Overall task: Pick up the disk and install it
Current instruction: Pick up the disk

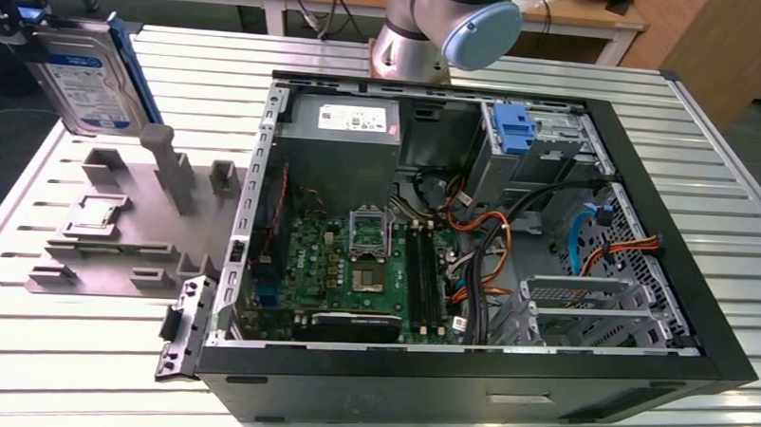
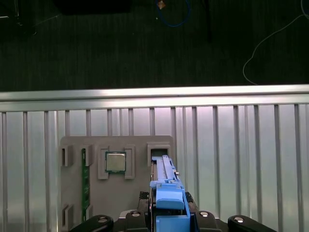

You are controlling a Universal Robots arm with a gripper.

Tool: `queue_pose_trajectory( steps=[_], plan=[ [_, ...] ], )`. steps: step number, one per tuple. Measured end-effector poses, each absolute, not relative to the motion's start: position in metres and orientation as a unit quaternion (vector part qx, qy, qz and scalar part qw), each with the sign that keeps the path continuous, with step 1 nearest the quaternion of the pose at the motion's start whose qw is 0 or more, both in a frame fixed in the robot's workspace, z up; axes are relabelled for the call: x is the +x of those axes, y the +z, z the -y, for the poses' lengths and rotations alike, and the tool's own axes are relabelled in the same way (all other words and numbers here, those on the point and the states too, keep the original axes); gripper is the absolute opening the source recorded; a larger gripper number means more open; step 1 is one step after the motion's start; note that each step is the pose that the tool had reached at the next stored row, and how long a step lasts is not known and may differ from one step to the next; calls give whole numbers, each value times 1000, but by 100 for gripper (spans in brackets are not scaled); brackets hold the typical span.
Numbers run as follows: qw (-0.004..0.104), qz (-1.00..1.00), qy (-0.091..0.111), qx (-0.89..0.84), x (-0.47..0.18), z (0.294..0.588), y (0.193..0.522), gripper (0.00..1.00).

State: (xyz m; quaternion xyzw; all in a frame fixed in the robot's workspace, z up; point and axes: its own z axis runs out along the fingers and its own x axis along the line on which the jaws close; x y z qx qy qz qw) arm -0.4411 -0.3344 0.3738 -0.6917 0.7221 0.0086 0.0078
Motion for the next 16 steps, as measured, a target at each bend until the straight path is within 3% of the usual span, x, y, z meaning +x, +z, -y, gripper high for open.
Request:
queue_pose_trajectory(
  steps=[16],
  plan=[
    [8,-722,8,-692,-441,334,384,37]
  ],
)
